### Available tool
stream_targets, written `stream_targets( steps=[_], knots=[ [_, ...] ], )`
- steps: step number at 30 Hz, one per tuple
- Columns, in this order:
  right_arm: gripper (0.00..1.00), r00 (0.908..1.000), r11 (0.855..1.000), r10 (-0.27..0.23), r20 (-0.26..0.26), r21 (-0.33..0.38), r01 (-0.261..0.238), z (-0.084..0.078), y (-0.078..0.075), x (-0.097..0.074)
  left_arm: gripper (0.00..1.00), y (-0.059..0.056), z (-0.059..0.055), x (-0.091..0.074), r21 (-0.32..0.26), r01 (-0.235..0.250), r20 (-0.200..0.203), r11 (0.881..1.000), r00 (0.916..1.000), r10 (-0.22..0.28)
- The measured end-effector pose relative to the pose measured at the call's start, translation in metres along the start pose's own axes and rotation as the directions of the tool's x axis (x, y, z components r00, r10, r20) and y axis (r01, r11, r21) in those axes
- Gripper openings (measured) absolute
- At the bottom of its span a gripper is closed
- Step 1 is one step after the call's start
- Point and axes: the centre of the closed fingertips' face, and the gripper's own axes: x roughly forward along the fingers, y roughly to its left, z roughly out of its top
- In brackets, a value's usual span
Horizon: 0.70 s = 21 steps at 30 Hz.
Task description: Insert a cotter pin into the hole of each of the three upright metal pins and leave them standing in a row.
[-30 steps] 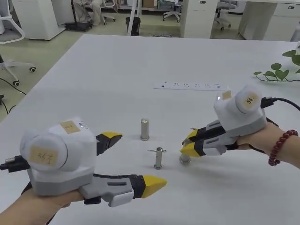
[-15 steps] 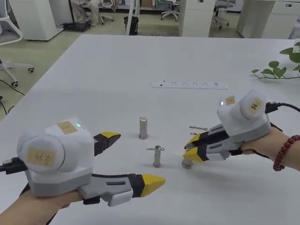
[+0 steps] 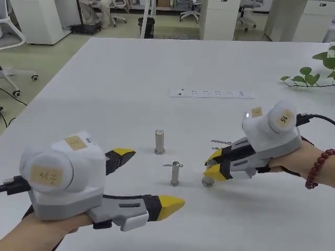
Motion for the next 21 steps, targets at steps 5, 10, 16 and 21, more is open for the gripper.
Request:
stream_targets(
  steps=[5,10,16,21],
  knots=[
    [0.18,1.0,1.0,0.009,0.003,0.026,-0.009,-0.003,0.003,0.0,0.82,0.001,-0.001,0.0,-0.003,-0.005,-0.005,1.0,1.0,0.005],
    [0.26,0.9996,0.998,0.006,0.028,0.061,-0.007,-0.001,0.006,-0.004,0.82,0.002,0.0,-0.001,-0.006,-0.011,-0.003,1.0,0.9999,0.011],
    [0.32,0.9982,0.993,-0.008,0.06,0.118,0.001,0.009,0.003,-0.017,0.84,0.003,0.001,-0.001,-0.008,-0.015,0.007,1.0,0.9999,0.015],
    [0.38,0.9971,0.984,-0.003,0.077,0.177,-0.011,0.015,0.002,-0.028,0.84,0.002,0.002,-0.001,-0.011,-0.02,0.012,1.0,0.9997,0.02]
  ],
)
